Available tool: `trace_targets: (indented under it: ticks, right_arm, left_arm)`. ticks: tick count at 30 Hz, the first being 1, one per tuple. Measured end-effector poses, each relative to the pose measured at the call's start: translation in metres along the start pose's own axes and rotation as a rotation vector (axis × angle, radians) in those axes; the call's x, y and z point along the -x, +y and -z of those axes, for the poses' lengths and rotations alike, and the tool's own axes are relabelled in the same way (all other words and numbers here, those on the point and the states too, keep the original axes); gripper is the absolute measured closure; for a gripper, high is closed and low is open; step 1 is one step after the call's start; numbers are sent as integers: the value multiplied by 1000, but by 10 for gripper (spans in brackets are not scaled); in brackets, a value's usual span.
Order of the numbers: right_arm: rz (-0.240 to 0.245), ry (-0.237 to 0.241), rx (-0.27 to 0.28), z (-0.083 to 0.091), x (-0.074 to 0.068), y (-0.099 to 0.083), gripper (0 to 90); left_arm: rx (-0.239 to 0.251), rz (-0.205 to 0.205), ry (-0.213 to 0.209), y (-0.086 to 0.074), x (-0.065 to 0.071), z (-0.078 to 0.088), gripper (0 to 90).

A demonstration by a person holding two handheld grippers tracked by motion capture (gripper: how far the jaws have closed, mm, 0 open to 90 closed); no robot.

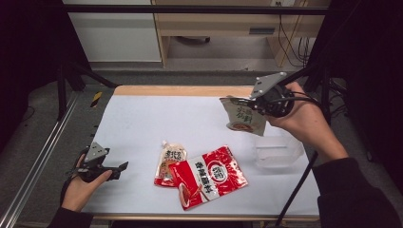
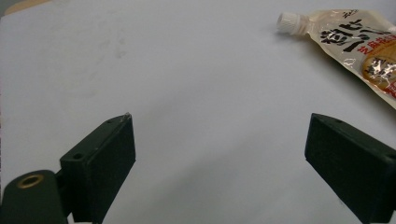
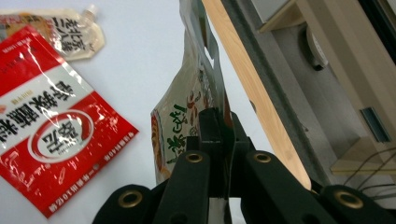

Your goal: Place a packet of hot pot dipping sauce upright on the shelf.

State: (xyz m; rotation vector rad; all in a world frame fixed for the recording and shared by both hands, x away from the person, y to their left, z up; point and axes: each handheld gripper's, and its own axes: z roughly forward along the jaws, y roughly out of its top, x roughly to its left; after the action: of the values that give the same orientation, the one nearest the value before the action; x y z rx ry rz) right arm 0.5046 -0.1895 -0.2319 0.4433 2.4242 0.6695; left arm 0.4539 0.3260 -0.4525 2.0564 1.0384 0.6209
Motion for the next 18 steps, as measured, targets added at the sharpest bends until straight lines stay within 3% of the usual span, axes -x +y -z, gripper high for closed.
trace_targets:
  ticks: [8, 18]
  right_arm:
    - [-42, -25, -16, 19, 9, -35, 900]
    - [-85, -45, -13, 34, 15, -64, 900]
  left_arm:
    - [-16, -13, -7, -1, 1, -2, 72]
    - [-16, -9, 2, -2, -1, -1, 71]
